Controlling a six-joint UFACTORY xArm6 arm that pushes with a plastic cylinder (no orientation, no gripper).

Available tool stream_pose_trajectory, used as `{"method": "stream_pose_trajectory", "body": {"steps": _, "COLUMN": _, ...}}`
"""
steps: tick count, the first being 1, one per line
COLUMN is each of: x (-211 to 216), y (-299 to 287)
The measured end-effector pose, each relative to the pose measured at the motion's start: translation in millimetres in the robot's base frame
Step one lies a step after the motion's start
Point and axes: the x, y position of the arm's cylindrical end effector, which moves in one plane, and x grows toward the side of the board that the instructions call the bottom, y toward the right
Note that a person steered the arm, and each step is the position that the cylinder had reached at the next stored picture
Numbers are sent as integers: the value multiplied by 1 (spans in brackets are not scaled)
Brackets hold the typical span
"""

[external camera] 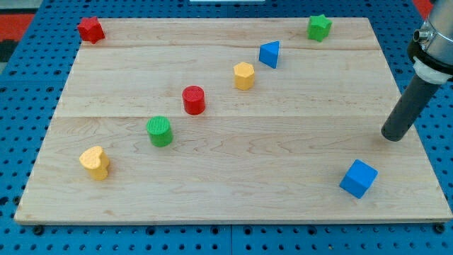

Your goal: Place the cube to the bottom left corner of the board

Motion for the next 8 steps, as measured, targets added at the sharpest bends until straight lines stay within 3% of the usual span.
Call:
{"method": "stream_pose_trajectory", "body": {"steps": 2, "x": 63, "y": -22}}
{"method": "stream_pose_trajectory", "body": {"steps": 5, "x": 66, "y": -22}}
{"method": "stream_pose_trajectory", "body": {"steps": 6, "x": 66, "y": -50}}
{"method": "stream_pose_trajectory", "body": {"steps": 7, "x": 82, "y": -121}}
{"method": "stream_pose_trajectory", "body": {"steps": 8, "x": 88, "y": -67}}
